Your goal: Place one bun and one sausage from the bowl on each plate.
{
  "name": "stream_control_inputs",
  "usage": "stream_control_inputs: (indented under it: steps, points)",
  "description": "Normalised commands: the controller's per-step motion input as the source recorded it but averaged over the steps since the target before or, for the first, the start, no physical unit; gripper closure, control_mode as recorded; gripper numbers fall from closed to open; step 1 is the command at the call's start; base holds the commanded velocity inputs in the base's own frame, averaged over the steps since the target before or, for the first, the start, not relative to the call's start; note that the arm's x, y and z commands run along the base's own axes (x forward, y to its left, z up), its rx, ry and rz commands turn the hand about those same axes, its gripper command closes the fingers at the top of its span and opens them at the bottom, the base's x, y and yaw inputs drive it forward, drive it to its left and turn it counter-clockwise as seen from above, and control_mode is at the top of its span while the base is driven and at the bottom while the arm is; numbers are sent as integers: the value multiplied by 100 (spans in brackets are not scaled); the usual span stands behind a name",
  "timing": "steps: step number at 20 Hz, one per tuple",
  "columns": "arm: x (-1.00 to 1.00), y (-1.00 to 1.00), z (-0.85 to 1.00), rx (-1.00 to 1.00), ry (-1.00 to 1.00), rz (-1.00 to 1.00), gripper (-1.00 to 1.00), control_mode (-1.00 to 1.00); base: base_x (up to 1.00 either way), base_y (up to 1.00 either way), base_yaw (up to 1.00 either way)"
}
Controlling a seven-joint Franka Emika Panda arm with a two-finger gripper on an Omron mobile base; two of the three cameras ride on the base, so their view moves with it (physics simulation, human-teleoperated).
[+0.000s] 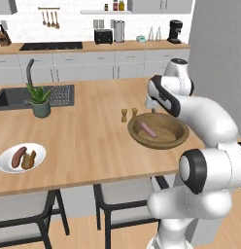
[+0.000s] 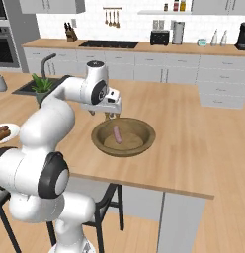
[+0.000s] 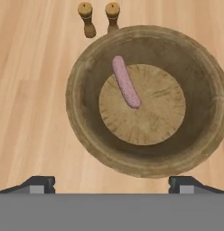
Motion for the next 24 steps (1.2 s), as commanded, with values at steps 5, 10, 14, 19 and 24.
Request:
stream_control_inputs:
  steps: [5, 10, 14, 19, 24]
  points:
    - [41, -5, -45, 1, 0, 7, -100, -100, 0, 0, 0]
    - [32, -17, -59, 1, 0, 11, -100, -100, 0, 0, 0]
    - [28, -6, -32, 1, 0, 8, -100, -100, 0, 0, 0]
    - [35, 0, -20, 0, 0, 6, -100, -100, 0, 0, 0]
    - [37, 0, -22, 0, 0, 7, -100, -100, 0, 0, 0]
